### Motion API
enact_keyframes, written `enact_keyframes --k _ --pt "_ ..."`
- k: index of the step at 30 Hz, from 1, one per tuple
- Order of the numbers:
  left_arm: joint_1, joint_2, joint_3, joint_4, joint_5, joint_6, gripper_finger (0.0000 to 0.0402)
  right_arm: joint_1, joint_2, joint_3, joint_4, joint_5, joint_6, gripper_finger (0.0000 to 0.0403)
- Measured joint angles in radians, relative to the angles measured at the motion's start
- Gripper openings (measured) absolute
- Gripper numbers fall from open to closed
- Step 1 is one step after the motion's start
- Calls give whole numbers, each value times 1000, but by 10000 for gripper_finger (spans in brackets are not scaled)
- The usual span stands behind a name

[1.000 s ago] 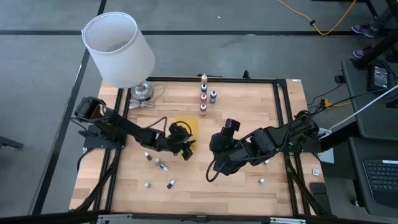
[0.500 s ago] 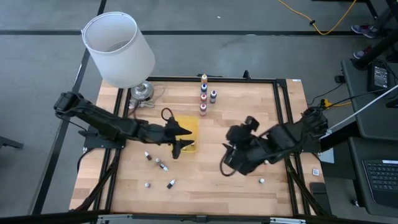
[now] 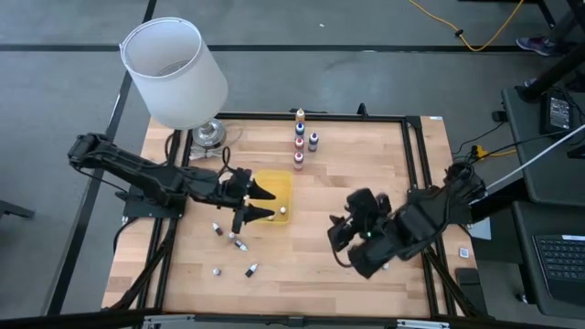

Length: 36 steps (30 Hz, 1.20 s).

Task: Pick & Place food coloring
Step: Put the small black bottle into the yellow bin

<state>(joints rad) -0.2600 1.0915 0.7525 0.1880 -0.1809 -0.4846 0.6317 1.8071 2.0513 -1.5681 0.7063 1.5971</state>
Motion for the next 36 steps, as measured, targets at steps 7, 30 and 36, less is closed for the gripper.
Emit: enact_keyframes --k 7,30,36 --pt "0 -31 0 -4 27 -7 245 66 5 -219 152 -97 364 219" --pt "0 -32 0 -62 130 -36 245 292 54 -407 292 -394 472 166" --pt "0 -32 0 -61 111 -65 245 385 59 -440 264 -458 398 165"
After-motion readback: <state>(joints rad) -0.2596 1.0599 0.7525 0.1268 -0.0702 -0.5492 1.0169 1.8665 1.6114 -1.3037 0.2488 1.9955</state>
